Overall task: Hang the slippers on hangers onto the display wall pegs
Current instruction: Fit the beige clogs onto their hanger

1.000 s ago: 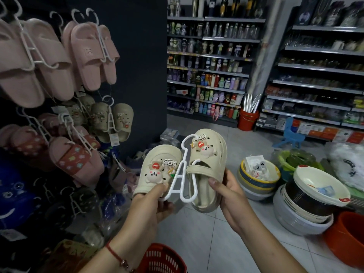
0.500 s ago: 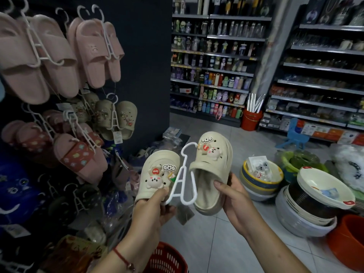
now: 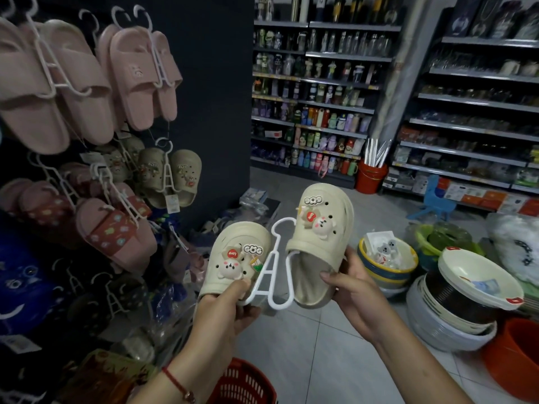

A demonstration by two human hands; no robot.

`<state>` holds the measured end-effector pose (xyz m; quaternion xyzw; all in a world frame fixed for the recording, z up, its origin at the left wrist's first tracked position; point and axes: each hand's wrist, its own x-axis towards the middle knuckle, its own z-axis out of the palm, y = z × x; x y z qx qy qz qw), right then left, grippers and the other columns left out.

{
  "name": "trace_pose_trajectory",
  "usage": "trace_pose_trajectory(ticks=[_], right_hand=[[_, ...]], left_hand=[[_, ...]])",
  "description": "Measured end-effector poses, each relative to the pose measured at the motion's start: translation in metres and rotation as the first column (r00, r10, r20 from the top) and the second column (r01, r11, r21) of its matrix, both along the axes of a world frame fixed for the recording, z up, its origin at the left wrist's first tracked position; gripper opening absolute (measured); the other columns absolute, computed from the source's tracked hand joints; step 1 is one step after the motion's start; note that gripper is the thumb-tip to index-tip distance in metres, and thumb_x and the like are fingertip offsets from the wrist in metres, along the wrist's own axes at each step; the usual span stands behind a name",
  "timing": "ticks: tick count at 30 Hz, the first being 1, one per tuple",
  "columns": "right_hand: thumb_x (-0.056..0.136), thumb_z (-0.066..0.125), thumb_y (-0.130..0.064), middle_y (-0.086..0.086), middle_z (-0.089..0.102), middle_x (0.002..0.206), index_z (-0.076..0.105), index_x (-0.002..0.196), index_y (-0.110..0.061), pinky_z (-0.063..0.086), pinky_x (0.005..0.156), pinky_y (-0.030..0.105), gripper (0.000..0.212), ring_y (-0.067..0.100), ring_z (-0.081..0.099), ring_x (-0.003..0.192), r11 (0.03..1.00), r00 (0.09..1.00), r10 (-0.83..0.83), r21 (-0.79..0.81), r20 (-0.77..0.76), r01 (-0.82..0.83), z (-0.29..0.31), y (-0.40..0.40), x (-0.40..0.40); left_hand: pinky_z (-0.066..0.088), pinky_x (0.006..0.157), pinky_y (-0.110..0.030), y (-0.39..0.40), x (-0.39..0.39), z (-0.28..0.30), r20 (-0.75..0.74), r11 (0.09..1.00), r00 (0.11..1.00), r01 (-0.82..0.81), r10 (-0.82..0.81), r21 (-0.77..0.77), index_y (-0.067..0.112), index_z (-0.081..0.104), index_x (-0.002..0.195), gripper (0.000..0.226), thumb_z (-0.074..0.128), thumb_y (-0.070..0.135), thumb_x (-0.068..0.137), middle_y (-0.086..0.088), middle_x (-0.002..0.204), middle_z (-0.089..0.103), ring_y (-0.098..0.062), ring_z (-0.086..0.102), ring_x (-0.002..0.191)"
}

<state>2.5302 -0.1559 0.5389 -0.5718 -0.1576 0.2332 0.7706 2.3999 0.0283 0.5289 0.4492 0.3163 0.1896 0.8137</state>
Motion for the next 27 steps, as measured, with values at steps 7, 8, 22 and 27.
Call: trace_pose_trajectory(ticks=[7,8,22,27], right_hand=[[0.068,0.074,-0.005,0.002,0.066,0.132,0.046,0.142,-0.027,0.052,0.089,0.043,0.082,0.027,0.063,0.121,0.987,0.994,0.104,-0.121,0.016,-0.102,-0.001,0.006,-0.007],[0.068,0.073,-0.004,0.002,0.066,0.131,0.047,0.141,-0.027,0.053,0.087,0.042,0.081,0.027,0.063,0.121,0.984,0.992,0.123,-0.127,0.0,-0.122,-0.002,0.007,-0.011],[0.062,0.075,-0.008,0.008,0.068,0.123,0.05,0.141,-0.021,0.05,0.086,0.04,0.084,0.026,0.065,0.108,0.974,0.959,0.198,-0.067,-0.202,-0.215,-0.019,0.012,-0.034],[0.057,0.088,-0.056,-0.007,0.043,0.155,0.032,0.155,-0.029,0.03,0.11,0.032,0.116,0.008,0.043,0.134,0.963,0.997,-0.029,-0.266,0.066,0.046,0.03,0.013,-0.027]], left_hand=[[0.058,0.081,-0.042,0.0,0.005,-0.004,0.119,0.999,0.993,-0.029,0.025,0.033,0.013,0.067,0.119,0.028,0.064,0.005,0.093,-0.006,0.102,0.078,-0.022,0.074,0.09],[0.056,0.083,-0.042,0.002,0.007,-0.002,0.151,0.999,0.988,-0.031,0.028,0.019,0.015,0.066,0.122,0.03,0.062,0.005,0.094,-0.006,0.109,0.077,-0.022,0.074,0.097],[0.048,0.108,-0.048,0.021,0.012,0.008,0.338,0.995,0.94,0.068,-0.04,-0.07,0.008,0.059,0.135,0.05,0.064,0.018,0.087,-0.014,0.127,0.069,-0.032,0.064,0.122],[0.053,0.101,-0.048,0.017,0.008,0.009,0.356,0.996,0.931,0.091,-0.084,-0.004,0.008,0.057,0.137,0.046,0.061,0.012,0.091,-0.015,0.128,0.069,-0.032,0.066,0.119]])
